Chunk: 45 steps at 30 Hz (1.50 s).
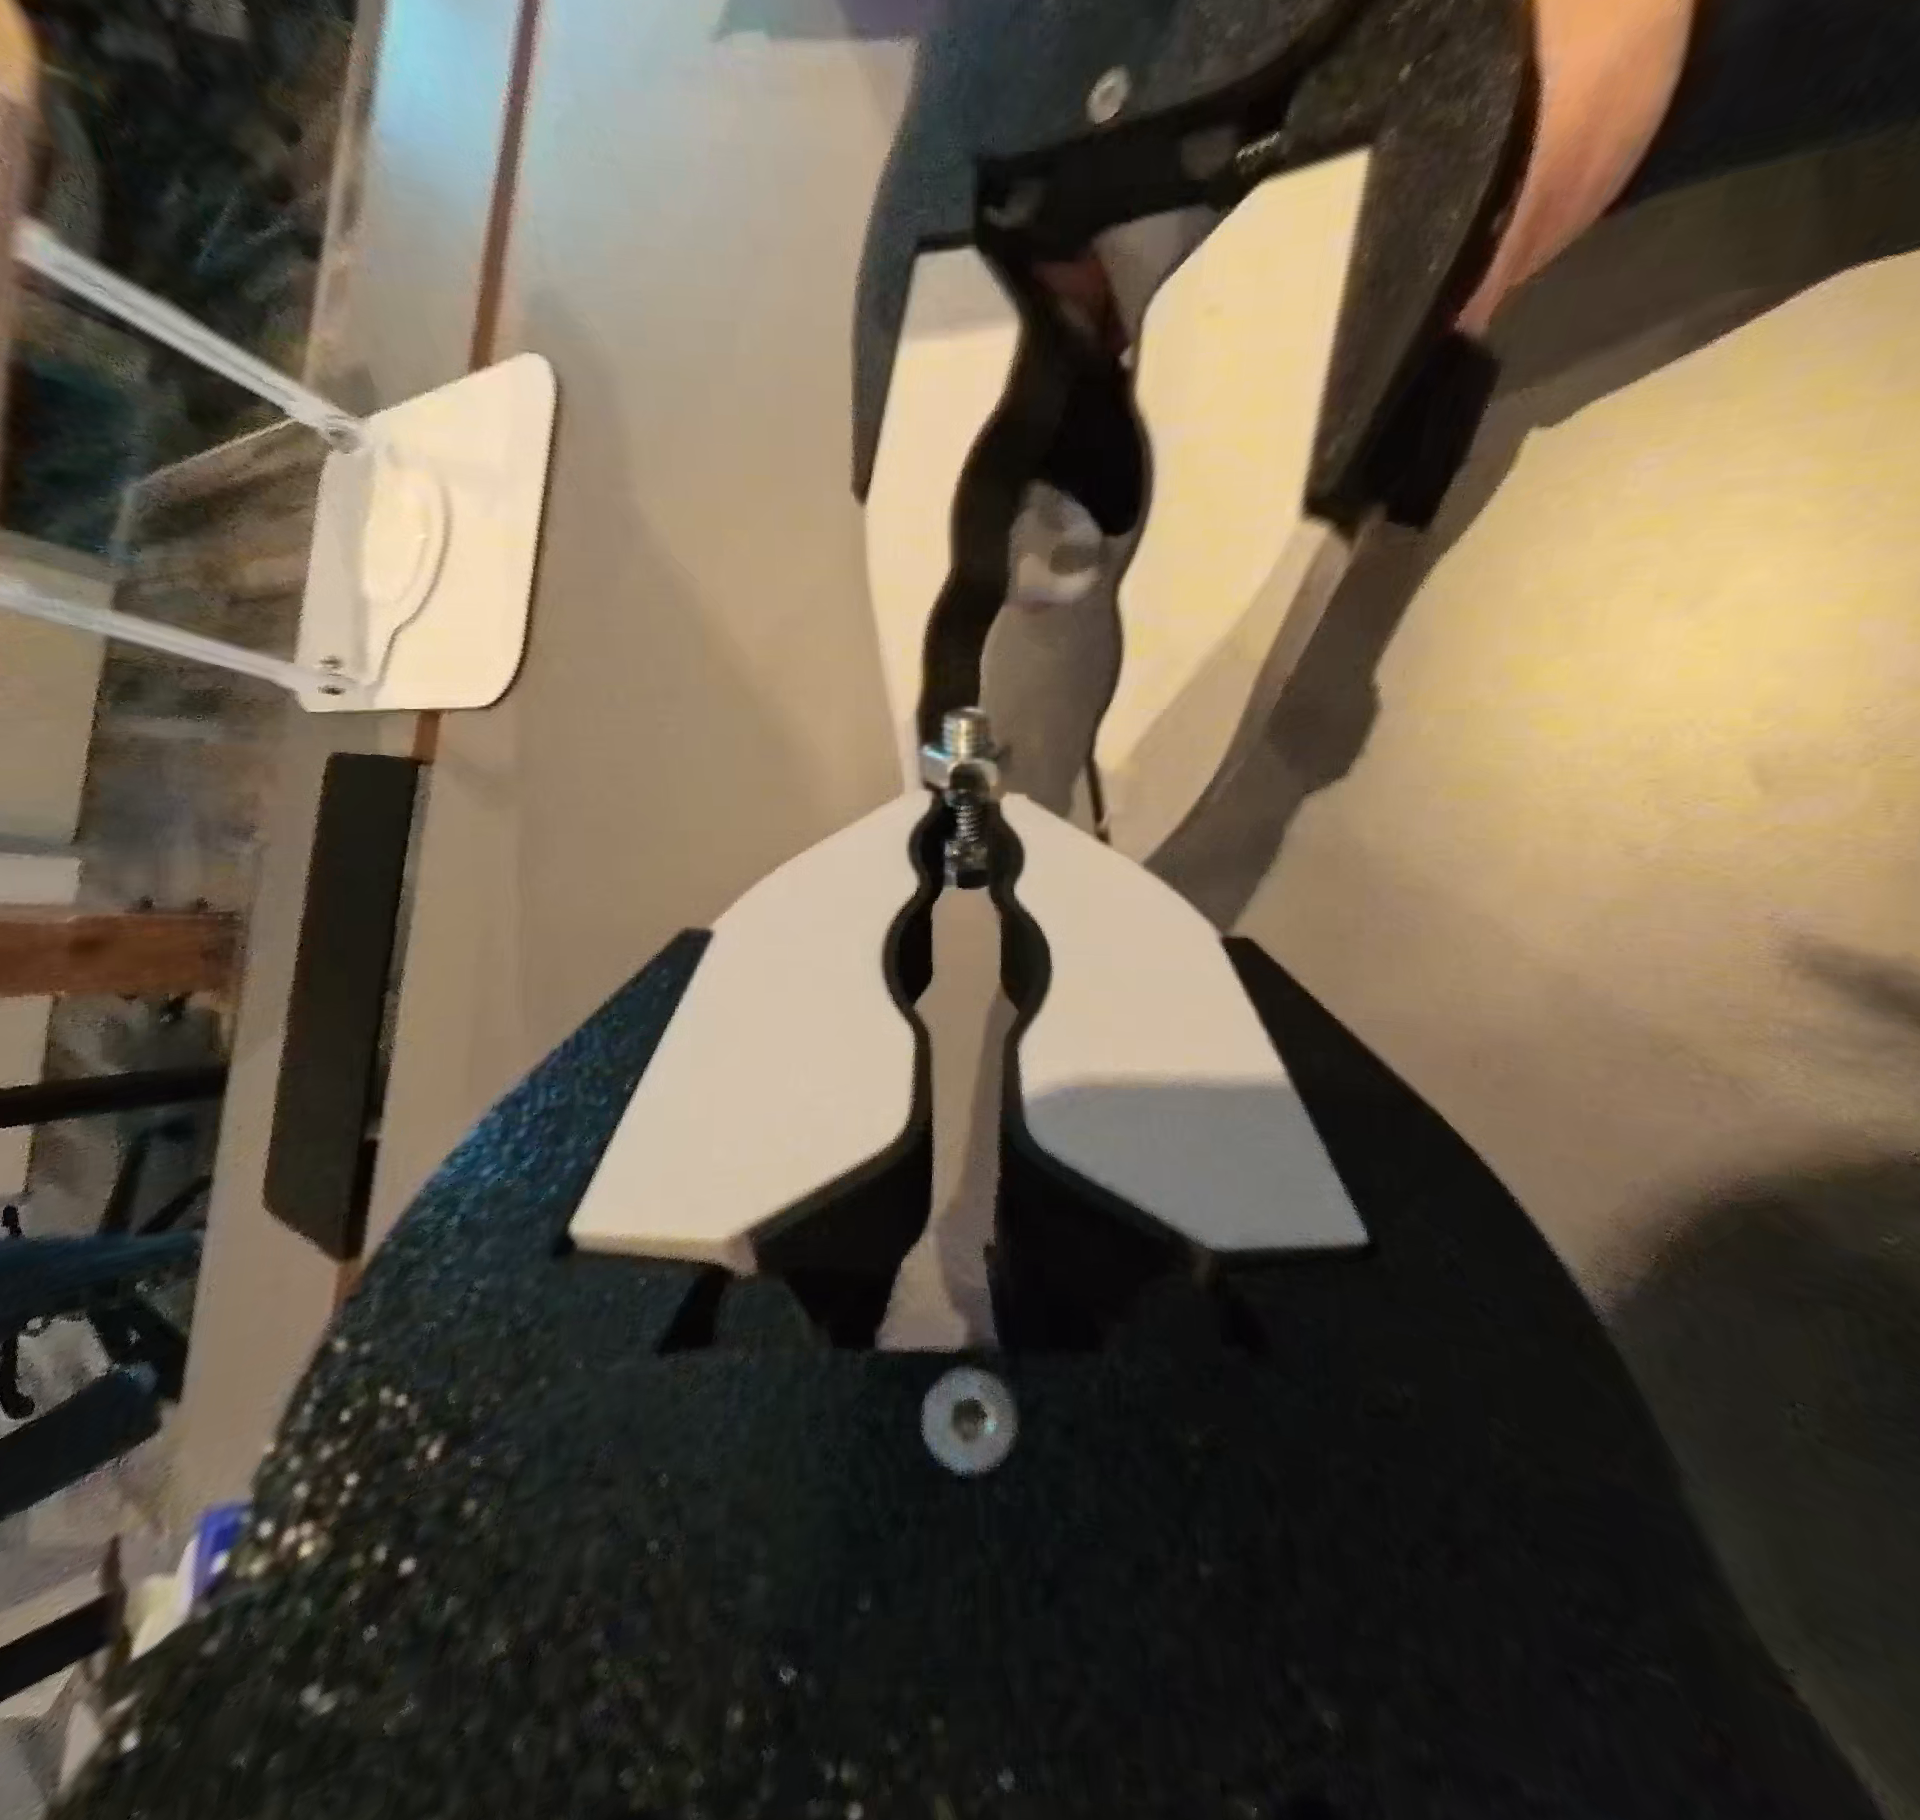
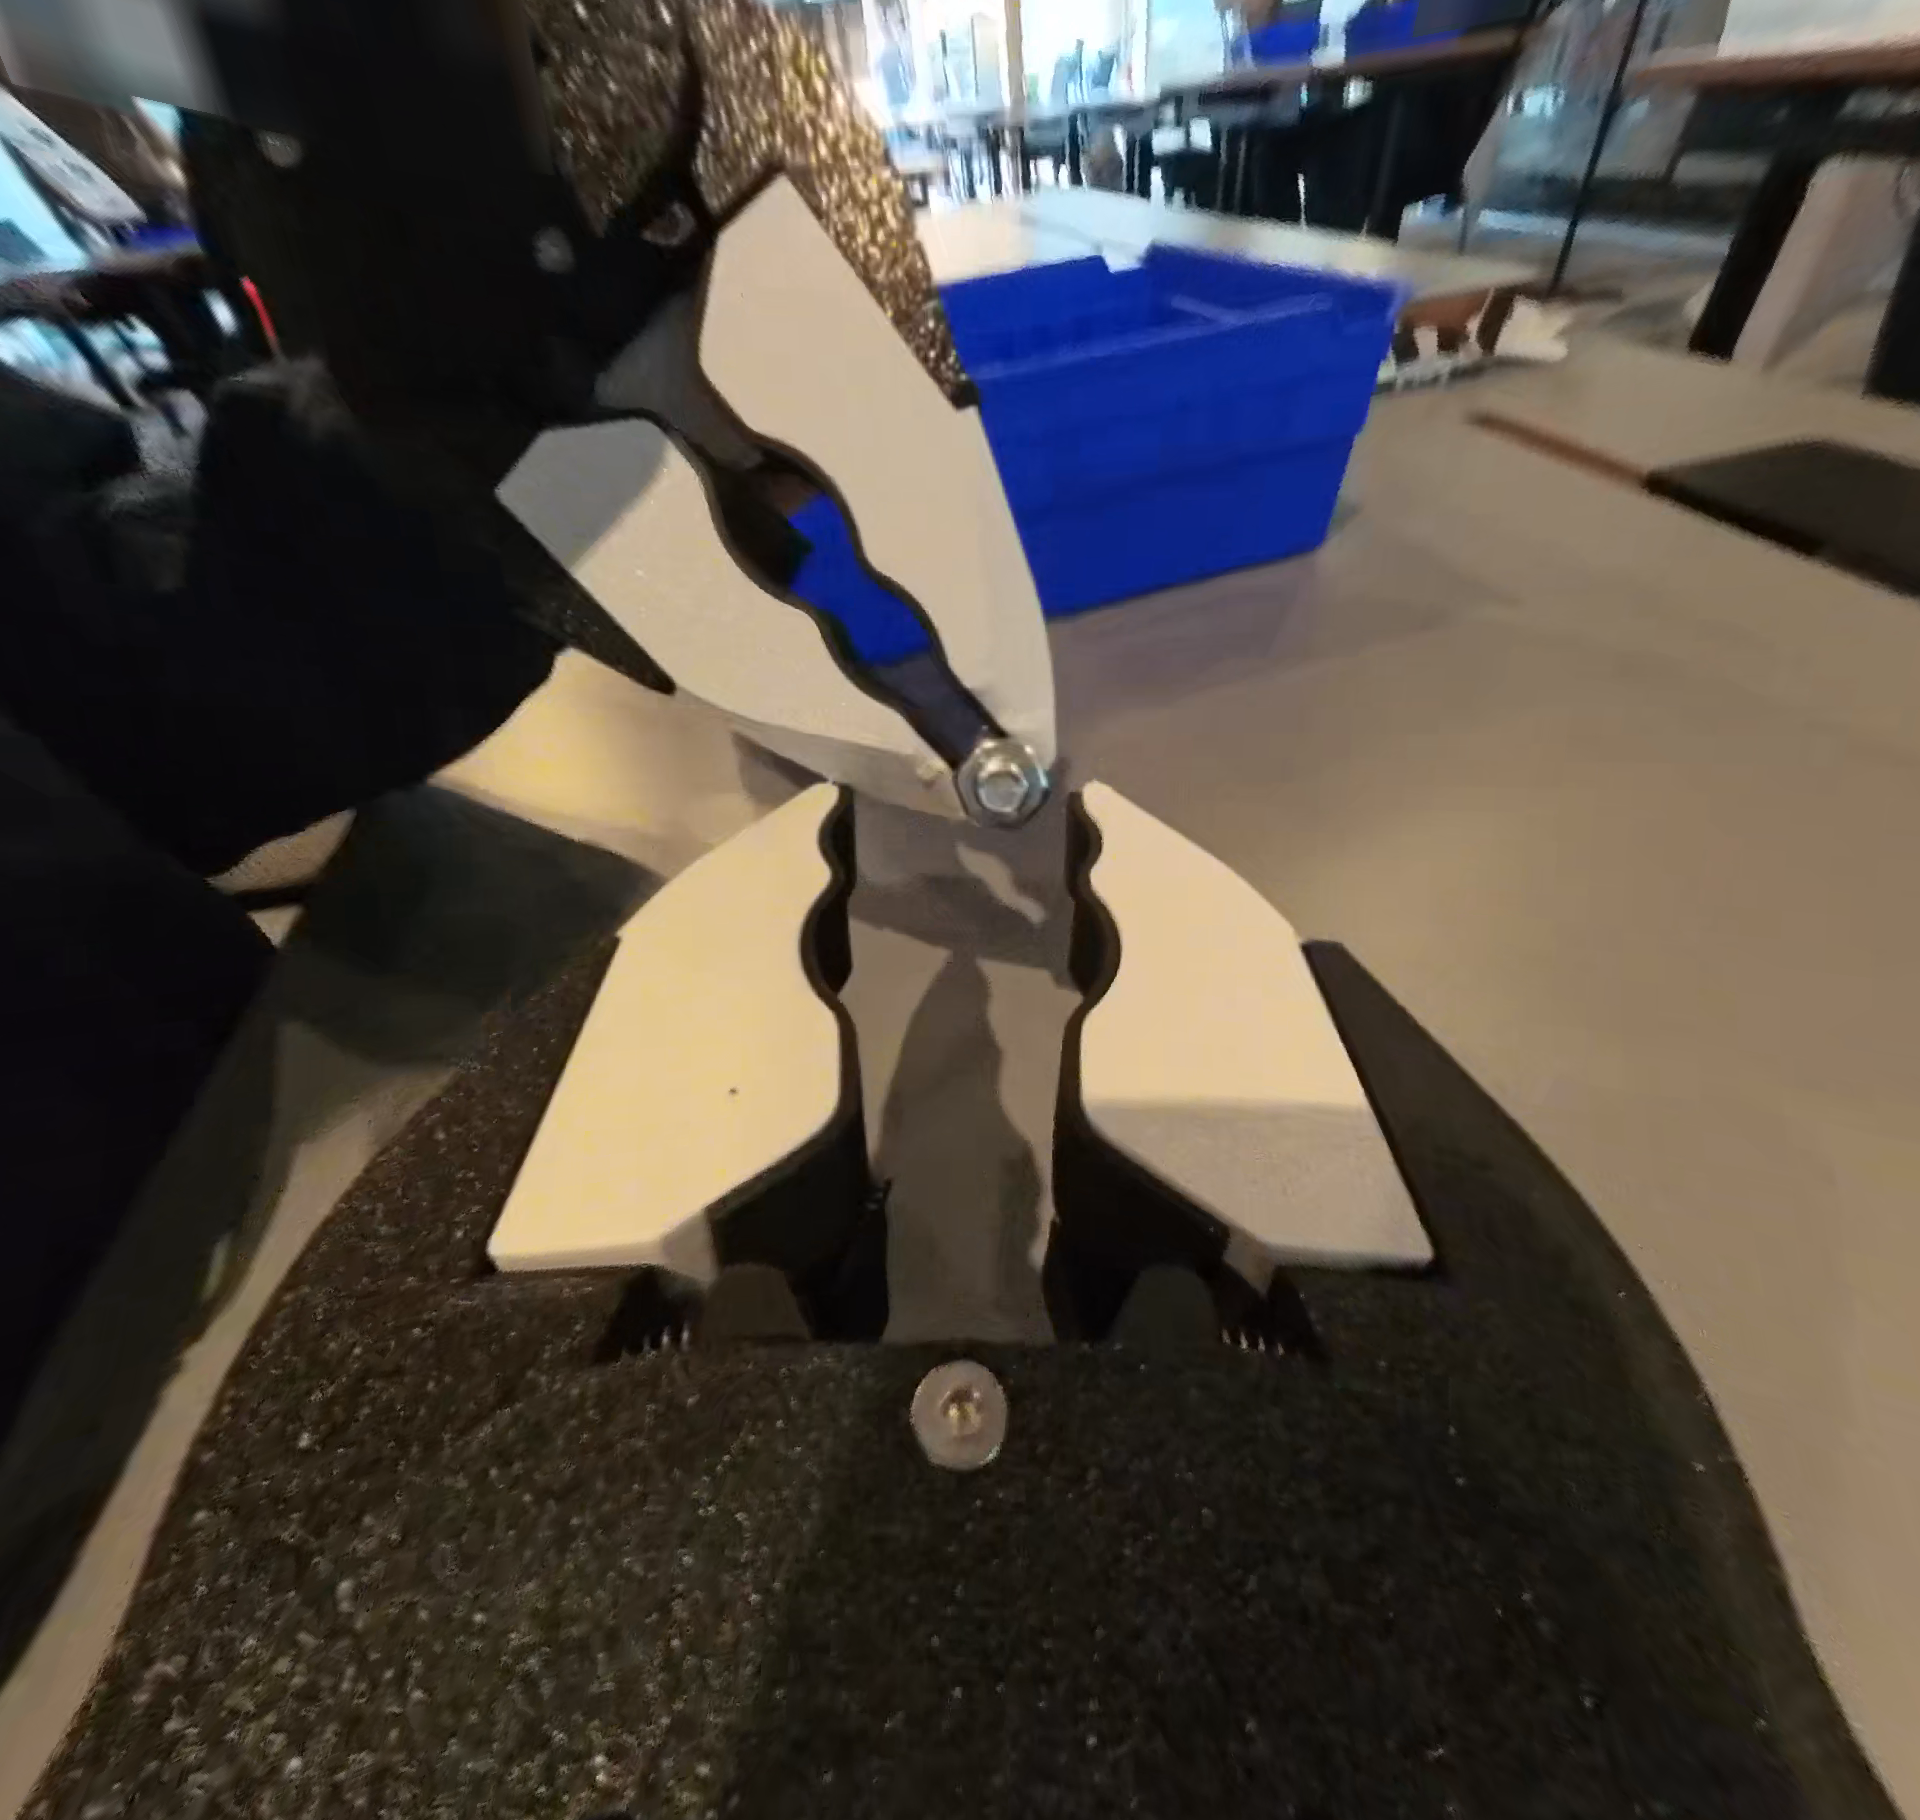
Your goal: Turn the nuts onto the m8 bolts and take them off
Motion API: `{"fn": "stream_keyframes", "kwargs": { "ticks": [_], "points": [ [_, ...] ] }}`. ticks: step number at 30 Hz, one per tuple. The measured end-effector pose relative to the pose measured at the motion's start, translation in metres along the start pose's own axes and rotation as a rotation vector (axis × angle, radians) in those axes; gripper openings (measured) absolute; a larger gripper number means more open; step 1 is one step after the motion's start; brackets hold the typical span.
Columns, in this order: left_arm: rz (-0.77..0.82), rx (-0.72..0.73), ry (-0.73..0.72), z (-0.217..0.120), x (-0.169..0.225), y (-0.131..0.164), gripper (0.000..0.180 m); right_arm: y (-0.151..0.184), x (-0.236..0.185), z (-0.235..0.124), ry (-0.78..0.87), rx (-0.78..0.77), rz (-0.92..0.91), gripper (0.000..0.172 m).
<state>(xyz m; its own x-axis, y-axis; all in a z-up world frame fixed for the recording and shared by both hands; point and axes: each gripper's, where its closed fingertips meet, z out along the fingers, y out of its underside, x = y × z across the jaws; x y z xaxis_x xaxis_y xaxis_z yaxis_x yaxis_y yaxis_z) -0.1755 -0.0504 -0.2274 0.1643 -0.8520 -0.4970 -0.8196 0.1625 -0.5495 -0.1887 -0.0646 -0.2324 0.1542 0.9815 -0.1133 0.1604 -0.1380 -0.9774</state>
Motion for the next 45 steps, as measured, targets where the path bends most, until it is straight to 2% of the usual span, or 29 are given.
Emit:
{"fn": "stream_keyframes", "kwargs": {
  "ticks": [4, 10, 12, 19, 25, 28, 29, 30, 32, 35, 38, 43, 45],
  "points": [
    [0.044, -0.021, -0.021, 0.016, 0.001, 0.006, 0.007, 0.014, 0.009, -0.001, 0.020, -0.072, 0.026, 0.033],
    [0.168, -0.035, -0.085, 0.016, -0.001, 0.010, 0.007, 0.008, 0.012, -0.007, -0.025, -0.023, 0.123, 0.031],
    [0.201, -0.051, -0.099, 0.018, -0.001, 0.013, 0.007, 0.007, 0.015, -0.008, -0.018, -0.015, 0.134, 0.025],
    [0.225, -0.047, -0.139, 0.019, -0.005, 0.012, 0.007, 0.009, 0.023, -0.006, 0.043, -0.029, 0.119, 0.014],
    [0.260, -0.048, -0.158, 0.020, -0.009, 0.012, 0.007, 0.009, 0.025, -0.005, 0.057, -0.035, 0.111, 0.013],
    [0.181, 0.013, -0.132, 0.019, -0.009, 0.009, 0.007, 0.006, 0.024, -0.007, 0.037, -0.012, 0.115, 0.013],
    [0.122, 0.035, -0.105, 0.018, -0.007, 0.007, 0.017, 0.006, 0.024, -0.008, 0.031, -0.013, 0.120, 0.013],
    [0.060, 0.056, -0.093, 0.018, -0.009, 0.006, 0.034, 0.006, 0.023, -0.009, 0.021, -0.012, 0.122, 0.013],
    [-0.010, 0.096, -0.072, 0.016, -0.010, 0.005, 0.035, 0.005, 0.020, -0.010, -0.009, -0.004, 0.124, 0.013],
    [-0.012, 0.099, -0.050, 0.016, -0.009, 0.008, 0.036, 0.003, 0.016, -0.012, -0.050, 0.011, 0.128, 0.013],
    [0.029, 0.086, -0.030, 0.019, -0.004, 0.011, 0.015, 0.000, 0.014, -0.015, -0.079, 0.028, 0.138, 0.013],
    [0.074, 0.106, -0.042, 0.021, 0.000, 0.010, 0.014, 0.005, 0.014, -0.017, -0.082, -0.008, 0.125, 0.014],
    [0.082, 0.098, -0.038, 0.025, 0.001, 0.013, 0.014, 0.011, 0.018, -0.017, -0.047, -0.057, 0.114, 0.027]
  ]
}}
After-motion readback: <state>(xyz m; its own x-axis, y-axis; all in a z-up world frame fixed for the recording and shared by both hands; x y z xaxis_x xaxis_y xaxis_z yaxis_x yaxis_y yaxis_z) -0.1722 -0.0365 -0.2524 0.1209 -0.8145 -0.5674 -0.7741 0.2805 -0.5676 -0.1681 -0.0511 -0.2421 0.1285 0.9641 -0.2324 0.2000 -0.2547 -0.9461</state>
